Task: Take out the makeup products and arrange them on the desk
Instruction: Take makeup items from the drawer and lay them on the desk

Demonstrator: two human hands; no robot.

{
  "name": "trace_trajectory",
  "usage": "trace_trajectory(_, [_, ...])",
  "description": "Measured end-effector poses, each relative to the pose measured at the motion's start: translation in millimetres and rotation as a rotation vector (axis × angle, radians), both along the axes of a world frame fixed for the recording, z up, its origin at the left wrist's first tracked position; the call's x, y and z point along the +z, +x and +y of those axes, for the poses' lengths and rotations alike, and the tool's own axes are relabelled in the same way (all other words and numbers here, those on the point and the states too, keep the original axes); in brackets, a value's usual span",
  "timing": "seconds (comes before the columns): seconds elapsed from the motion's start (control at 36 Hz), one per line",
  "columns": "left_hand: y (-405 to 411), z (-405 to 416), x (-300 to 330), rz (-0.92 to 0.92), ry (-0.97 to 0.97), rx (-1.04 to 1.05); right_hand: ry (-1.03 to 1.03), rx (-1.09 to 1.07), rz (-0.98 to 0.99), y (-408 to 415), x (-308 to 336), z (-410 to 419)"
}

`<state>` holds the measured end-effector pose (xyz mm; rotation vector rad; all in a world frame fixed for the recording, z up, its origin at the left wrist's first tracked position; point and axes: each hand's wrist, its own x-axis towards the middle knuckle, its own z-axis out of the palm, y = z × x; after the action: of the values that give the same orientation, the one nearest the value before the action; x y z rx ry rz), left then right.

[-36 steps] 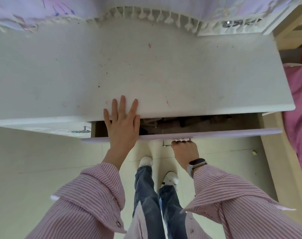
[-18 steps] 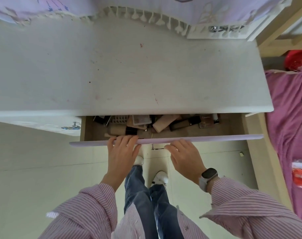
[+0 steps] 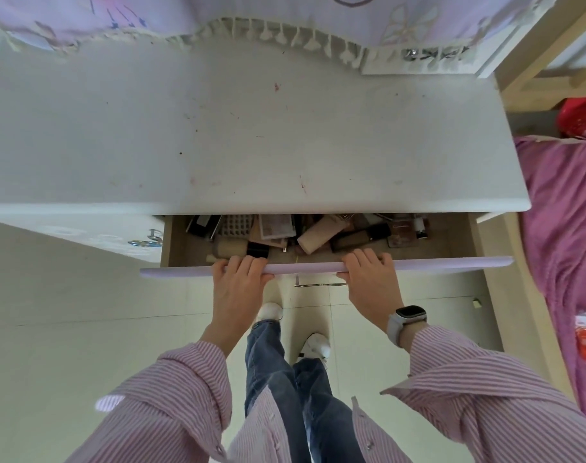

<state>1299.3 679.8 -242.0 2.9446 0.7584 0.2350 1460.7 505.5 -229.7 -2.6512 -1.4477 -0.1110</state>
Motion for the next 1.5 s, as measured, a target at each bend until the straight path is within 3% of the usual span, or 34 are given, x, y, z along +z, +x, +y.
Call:
trace_trajectory(0.39, [-51,-37,-6,-0.078,0.01,-0.113,-0.115,0.074,0.082,-36,-1,-47])
trace_trajectory(0.5, [-52,-35,-6,-0.005,-0.036,-0.126,-0.188,0.103,0.134,-35,-4,-49])
trace_trajectory(0.72, [-49,-33,-3,0.064,-0.098,-0.108,-0.14,0.12,0.168,-32,-3,-48])
trace_trajectory(0.89, [-40,-23,14,0.114,-0.351,-0.098,-0.187,0.124,0.462,-22,14,-39])
trace_trajectory(0.97, [-21,-14,15,0.103,-0.347,-0.051,-0.217,0.127,0.556,-7,16,-21])
trace_trajectory(1.08, [13,-1,-1,0.2,-0.343,0.044,-0.299,0.143,0.524,13,1,9])
trace_trajectory(1.28, [59,15,-29,0.456,-0.371,-0.005,-0.508,0.306,0.36,21,-29,46])
trace_trajectory(1.5, [67,25,-29,0.472,-0.461,0.098,-0.687,0.49,0.207,15,-37,53])
